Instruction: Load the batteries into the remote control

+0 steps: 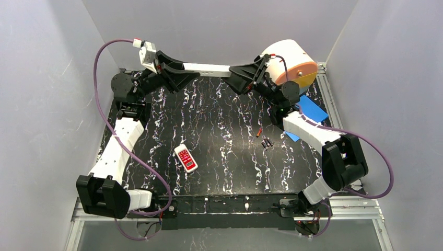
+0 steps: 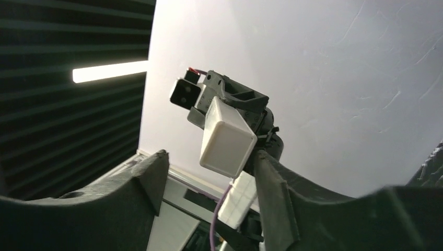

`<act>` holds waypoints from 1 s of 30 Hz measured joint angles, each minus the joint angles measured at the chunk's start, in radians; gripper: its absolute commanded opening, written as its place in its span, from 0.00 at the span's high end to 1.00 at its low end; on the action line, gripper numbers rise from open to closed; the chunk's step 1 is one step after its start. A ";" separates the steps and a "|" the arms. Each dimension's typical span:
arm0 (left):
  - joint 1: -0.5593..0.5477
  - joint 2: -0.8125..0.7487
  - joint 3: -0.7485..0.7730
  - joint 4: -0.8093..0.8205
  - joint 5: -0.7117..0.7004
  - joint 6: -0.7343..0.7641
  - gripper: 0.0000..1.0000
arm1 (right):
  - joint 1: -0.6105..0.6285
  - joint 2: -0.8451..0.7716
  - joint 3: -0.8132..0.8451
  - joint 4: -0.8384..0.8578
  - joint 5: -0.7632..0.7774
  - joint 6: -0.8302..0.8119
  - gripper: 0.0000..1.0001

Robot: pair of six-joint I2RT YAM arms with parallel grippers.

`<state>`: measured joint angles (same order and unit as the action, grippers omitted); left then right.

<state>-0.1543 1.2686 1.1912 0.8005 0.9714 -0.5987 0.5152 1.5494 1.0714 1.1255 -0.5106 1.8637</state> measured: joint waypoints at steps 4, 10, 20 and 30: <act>0.000 0.001 0.000 0.000 0.040 -0.006 1.00 | 0.000 0.006 0.035 -0.029 -0.044 -0.028 0.17; 0.000 0.011 0.012 0.016 0.117 -0.020 1.00 | 0.006 0.047 0.190 -0.145 -0.152 -0.091 0.38; 0.000 0.035 0.037 0.030 0.196 -0.011 1.00 | 0.041 0.124 0.269 -0.179 -0.267 -0.092 0.65; 0.000 0.054 0.040 0.064 0.218 -0.054 1.00 | 0.028 0.126 0.191 -0.037 -0.259 0.036 0.70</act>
<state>-0.1539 1.3224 1.2312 0.8642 1.1896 -0.6525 0.5434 1.6756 1.2625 1.0882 -0.7696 1.8999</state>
